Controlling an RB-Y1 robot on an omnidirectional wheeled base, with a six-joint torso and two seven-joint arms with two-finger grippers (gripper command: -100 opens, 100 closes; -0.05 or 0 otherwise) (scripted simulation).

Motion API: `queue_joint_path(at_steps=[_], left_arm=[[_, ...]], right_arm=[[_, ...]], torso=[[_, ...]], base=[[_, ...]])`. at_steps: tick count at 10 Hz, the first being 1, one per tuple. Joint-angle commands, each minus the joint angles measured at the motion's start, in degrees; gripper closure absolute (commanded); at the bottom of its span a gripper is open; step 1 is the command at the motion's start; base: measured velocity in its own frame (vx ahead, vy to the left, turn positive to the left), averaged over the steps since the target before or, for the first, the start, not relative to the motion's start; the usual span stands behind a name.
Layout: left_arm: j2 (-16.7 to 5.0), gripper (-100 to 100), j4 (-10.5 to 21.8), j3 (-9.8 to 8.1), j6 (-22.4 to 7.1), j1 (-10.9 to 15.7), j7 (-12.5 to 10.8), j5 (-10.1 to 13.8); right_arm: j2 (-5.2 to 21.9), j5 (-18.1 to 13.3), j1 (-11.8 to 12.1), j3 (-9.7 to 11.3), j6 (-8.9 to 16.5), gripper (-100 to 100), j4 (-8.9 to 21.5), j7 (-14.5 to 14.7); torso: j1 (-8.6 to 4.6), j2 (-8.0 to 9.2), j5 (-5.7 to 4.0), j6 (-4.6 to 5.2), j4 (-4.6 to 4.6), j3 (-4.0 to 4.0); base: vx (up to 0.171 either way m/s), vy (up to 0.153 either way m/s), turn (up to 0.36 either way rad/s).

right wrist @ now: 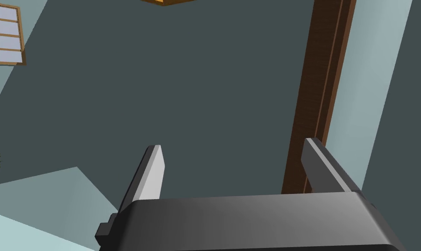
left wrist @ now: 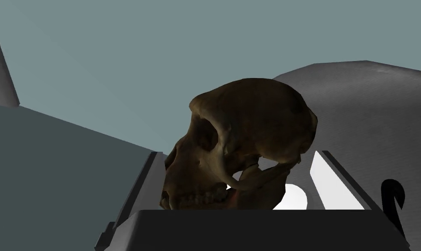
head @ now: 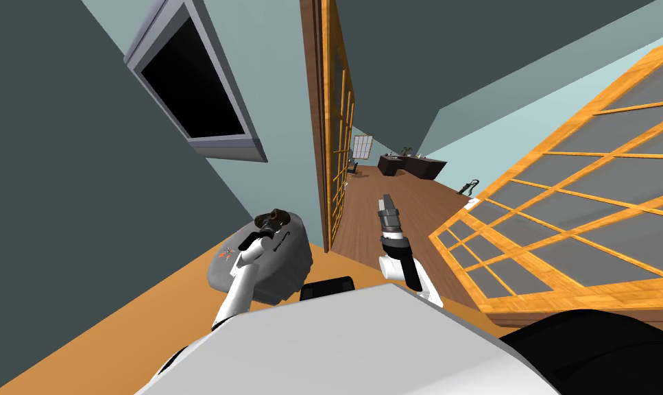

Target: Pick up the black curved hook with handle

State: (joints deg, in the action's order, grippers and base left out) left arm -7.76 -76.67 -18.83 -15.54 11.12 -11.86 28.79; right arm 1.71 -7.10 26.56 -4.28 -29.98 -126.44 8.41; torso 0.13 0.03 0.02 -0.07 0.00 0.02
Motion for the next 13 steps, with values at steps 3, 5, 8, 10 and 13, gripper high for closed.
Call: queue_joint_path(at_steps=[3,5,8,10,13], left_arm=[[0.09,-100,5.36,-2.88,-5.07,1.14,-2.91,-0.22],[0.1,-100,6.73,-3.73,-6.4,1.41,-3.8,-0.44],[0.18,-100,9.95,-5.33,-8.77,1.64,-5.51,-1.02],[0.25,-100,11.27,-6.06,-9.82,1.64,-6.32,-1.37],[0.61,-100,14.55,-7.9,-12.35,1.27,-8.43,-2.46]], right_arm=[[0.0,0.0,0.0,0.0,0.0,0,0.0,0.0],[0.0,0.0,0.0,0.0,0.0,0,0.0,0.0],[0.0,0.0,0.0,0.0,0.0,0,0.0,0.0],[0.0,0.0,0.0,0.0,0.0,0,0.0,0.0],[0.0,0.0,0.0,0.0,0.0,0,0.0,0.0]], torso=[[0.05,0.0,0.01,0.01,0.0,0.0],[0.06,0.01,0.01,-0.02,0.0,0.01],[0.04,0.01,0.01,-0.02,0.0,0.0],[0.01,0.02,0.0,0.0,0.0,0.01],[0.03,0.01,0.01,-0.01,0.0,0.0]], base=[[-0.012,0.045,-0.144],[-0.01,0.038,-0.067],[-0.013,0.039,-0.081],[-0.015,0.033,-0.094],[-0.012,0.037,-0.091]])
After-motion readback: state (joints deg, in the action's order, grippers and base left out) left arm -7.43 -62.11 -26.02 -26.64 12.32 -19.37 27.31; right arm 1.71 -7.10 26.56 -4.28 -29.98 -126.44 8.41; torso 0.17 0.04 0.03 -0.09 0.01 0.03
